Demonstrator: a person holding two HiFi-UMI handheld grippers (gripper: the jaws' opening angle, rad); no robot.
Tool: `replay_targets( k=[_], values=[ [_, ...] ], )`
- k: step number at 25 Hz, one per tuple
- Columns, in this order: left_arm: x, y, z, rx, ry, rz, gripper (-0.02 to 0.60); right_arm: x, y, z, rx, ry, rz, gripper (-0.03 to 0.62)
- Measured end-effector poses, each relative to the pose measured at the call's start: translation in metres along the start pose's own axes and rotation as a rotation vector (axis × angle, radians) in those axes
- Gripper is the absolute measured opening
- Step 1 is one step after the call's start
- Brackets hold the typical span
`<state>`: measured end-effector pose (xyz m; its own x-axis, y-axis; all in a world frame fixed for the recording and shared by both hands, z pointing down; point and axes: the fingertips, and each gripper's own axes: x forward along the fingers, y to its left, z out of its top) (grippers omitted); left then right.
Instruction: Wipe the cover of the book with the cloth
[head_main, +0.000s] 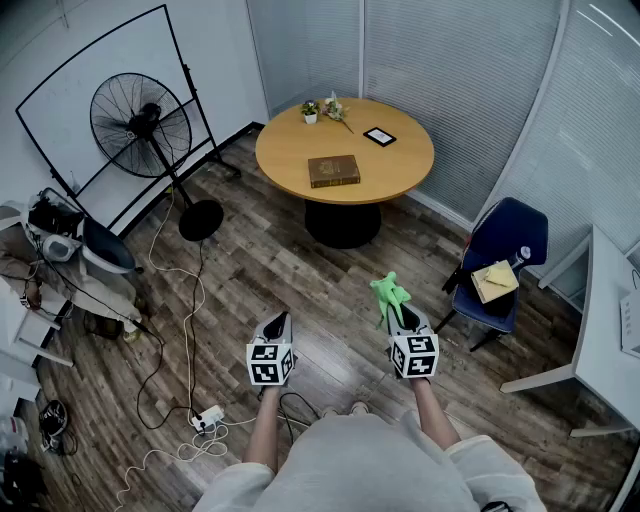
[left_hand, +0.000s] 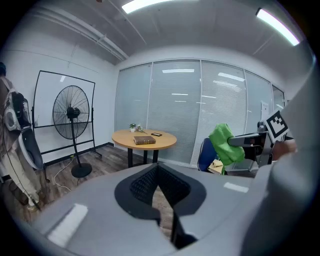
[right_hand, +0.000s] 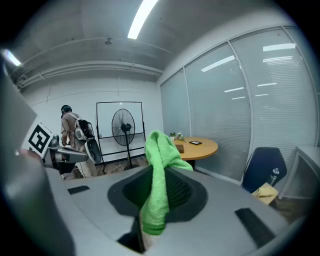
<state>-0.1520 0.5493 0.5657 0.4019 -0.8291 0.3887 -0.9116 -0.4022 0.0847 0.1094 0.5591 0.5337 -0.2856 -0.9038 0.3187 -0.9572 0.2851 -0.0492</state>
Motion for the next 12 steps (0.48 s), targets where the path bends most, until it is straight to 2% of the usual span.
replay_targets(
  k=[12],
  values=[
    [0.005,-0.013,-0.003,0.0,0.012,-0.012,0.008,-0.004,-0.009,-0.001,0.024,-0.007,0.003,0.072]
  ],
)
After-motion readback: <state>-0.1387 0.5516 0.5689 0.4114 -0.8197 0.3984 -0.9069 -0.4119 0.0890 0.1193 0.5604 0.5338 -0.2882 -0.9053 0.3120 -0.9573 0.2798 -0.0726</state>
